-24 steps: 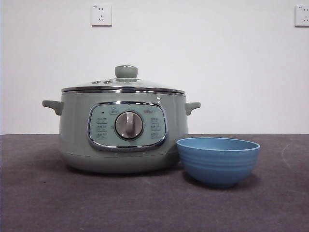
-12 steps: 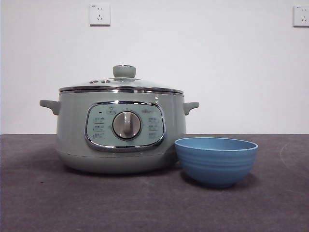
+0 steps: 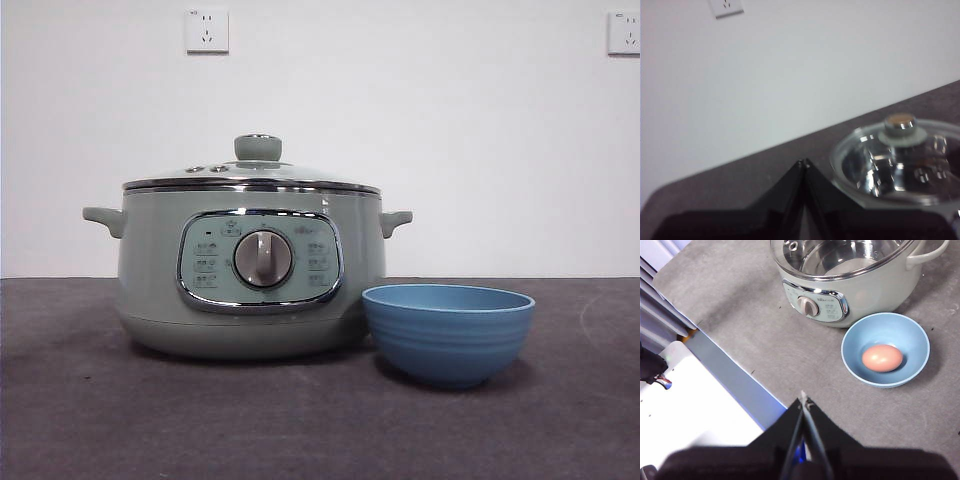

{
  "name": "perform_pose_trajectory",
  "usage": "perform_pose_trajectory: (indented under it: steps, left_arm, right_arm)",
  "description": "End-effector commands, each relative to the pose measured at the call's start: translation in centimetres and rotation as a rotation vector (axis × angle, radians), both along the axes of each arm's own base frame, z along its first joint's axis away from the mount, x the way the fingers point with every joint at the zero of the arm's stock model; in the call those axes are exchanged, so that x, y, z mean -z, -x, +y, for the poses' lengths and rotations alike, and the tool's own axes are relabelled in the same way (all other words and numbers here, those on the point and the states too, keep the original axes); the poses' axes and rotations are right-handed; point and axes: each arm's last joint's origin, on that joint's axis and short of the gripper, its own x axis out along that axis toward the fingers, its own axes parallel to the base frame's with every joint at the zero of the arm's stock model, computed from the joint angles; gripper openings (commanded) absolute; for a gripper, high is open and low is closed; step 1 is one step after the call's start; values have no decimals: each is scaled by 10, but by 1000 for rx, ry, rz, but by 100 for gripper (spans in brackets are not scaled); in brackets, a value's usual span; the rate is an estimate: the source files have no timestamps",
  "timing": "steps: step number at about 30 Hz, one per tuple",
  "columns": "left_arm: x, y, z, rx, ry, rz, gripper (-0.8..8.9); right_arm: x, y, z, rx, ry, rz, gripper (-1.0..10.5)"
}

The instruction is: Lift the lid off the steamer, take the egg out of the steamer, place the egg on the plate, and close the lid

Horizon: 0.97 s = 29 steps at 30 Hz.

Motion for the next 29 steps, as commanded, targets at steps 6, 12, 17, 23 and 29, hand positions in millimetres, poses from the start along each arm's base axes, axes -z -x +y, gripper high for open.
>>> perform_pose_trajectory:
  steps: [6, 12, 17, 23, 29]
  left_arm:
    - [70, -6, 2, -33, 92, 106, -3]
    - [106, -12, 5, -60, 166, 143, -4]
    - [118, -9, 6, -121, 182, 198, -3]
    - [123, -8, 7, -139, 209, 255, -3]
    - [123, -8, 7, -150, 217, 255, -3]
  right_arm:
    - [2, 0, 0, 4, 0, 5, 1]
    - [2, 0, 0, 4, 0, 5, 1]
    - [2, 0, 0, 4, 0, 4, 1]
    - [2, 0, 0, 4, 0, 5, 1]
    - [2, 0, 0, 4, 0, 5, 1]
